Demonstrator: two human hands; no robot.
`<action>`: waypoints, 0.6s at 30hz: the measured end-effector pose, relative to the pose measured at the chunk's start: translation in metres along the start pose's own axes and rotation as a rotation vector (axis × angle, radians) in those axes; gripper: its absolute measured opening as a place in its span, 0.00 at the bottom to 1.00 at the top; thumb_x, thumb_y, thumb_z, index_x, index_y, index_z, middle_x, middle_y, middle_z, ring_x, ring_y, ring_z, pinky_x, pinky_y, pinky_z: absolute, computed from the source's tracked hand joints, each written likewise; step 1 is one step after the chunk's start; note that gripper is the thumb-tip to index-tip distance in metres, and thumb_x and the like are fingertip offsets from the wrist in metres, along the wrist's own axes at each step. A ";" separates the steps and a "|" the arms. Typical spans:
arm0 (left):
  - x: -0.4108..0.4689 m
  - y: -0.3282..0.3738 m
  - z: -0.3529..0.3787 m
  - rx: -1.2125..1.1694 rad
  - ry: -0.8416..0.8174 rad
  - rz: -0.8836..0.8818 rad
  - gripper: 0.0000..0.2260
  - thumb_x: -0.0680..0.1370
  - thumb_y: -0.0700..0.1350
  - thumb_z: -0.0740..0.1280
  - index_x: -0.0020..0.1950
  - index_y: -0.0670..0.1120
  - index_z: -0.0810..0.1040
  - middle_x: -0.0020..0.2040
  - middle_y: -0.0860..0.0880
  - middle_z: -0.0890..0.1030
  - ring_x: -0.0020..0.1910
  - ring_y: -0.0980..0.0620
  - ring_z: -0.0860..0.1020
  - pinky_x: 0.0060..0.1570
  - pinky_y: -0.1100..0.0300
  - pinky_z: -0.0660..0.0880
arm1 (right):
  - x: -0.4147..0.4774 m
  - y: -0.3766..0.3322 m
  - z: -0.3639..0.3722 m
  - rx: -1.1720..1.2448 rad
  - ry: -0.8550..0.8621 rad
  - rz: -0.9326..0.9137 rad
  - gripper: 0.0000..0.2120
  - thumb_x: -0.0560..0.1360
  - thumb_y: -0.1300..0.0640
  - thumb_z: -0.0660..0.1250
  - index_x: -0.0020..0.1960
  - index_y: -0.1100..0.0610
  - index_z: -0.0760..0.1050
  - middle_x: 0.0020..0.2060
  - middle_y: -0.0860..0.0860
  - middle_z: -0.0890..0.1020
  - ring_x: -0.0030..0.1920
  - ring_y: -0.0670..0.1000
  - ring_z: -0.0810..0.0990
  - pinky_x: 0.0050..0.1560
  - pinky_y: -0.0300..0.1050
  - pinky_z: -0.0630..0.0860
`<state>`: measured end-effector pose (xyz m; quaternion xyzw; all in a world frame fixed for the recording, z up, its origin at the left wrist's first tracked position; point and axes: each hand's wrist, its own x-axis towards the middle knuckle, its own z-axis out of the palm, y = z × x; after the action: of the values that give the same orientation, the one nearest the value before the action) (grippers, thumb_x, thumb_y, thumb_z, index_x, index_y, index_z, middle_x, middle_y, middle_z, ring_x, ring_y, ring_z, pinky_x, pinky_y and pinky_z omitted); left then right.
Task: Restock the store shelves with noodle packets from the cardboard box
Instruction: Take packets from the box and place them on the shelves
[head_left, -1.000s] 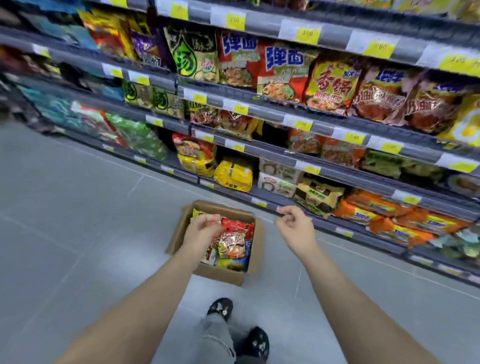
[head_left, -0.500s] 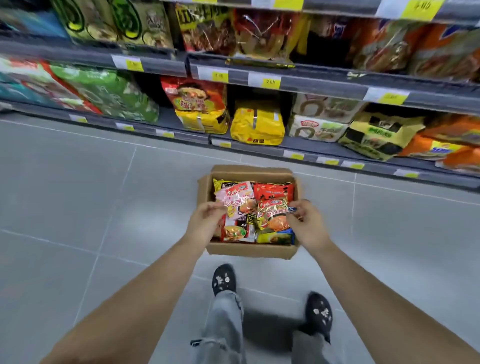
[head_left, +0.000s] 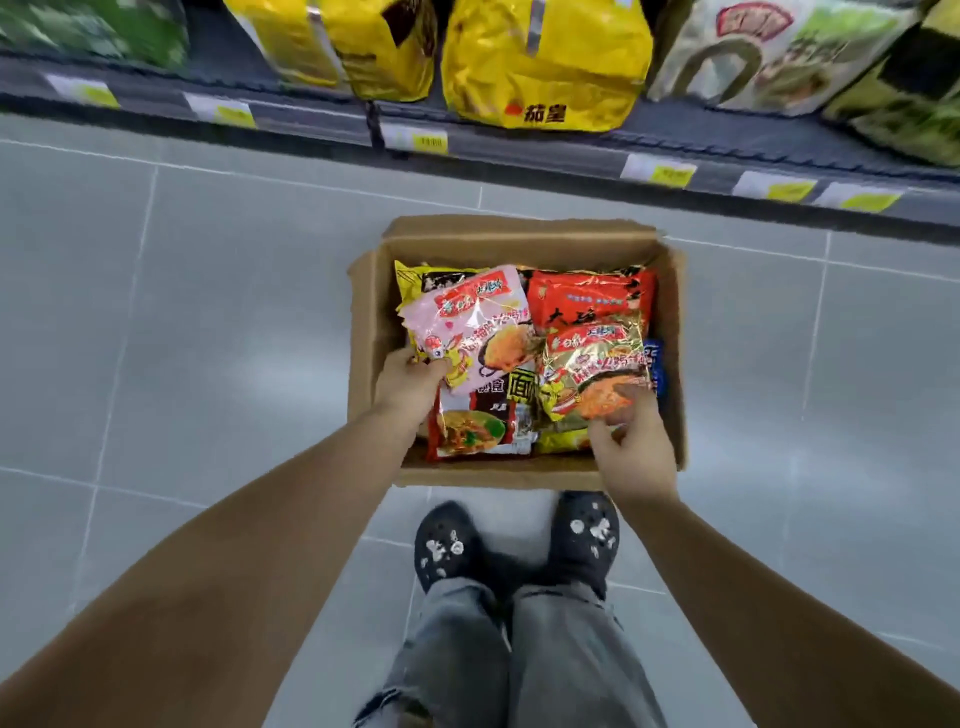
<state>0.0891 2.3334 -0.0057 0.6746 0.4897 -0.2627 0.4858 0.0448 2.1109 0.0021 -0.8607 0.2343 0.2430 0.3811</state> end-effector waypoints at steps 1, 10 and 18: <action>0.013 0.001 0.008 -0.014 0.056 0.006 0.25 0.68 0.56 0.72 0.60 0.44 0.74 0.56 0.53 0.78 0.54 0.51 0.76 0.55 0.58 0.71 | 0.010 0.007 0.005 -0.011 0.012 0.009 0.21 0.75 0.53 0.65 0.66 0.52 0.65 0.51 0.49 0.77 0.48 0.51 0.78 0.48 0.49 0.76; 0.046 0.003 0.051 -0.051 0.235 0.090 0.26 0.69 0.47 0.74 0.62 0.42 0.69 0.60 0.44 0.76 0.58 0.44 0.77 0.52 0.55 0.75 | 0.086 0.022 0.011 -0.128 0.141 -0.006 0.33 0.70 0.44 0.68 0.70 0.55 0.63 0.64 0.55 0.72 0.65 0.58 0.70 0.64 0.60 0.70; 0.016 -0.005 0.069 -0.122 0.177 0.222 0.19 0.74 0.39 0.70 0.59 0.43 0.64 0.50 0.50 0.74 0.48 0.52 0.75 0.49 0.60 0.72 | 0.096 0.017 0.024 -0.078 0.048 0.325 0.40 0.63 0.35 0.72 0.67 0.57 0.67 0.62 0.57 0.73 0.60 0.62 0.74 0.58 0.60 0.75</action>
<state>0.0987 2.2774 -0.0481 0.7143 0.4681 -0.1164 0.5071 0.1033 2.0982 -0.0779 -0.8311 0.3699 0.2899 0.2973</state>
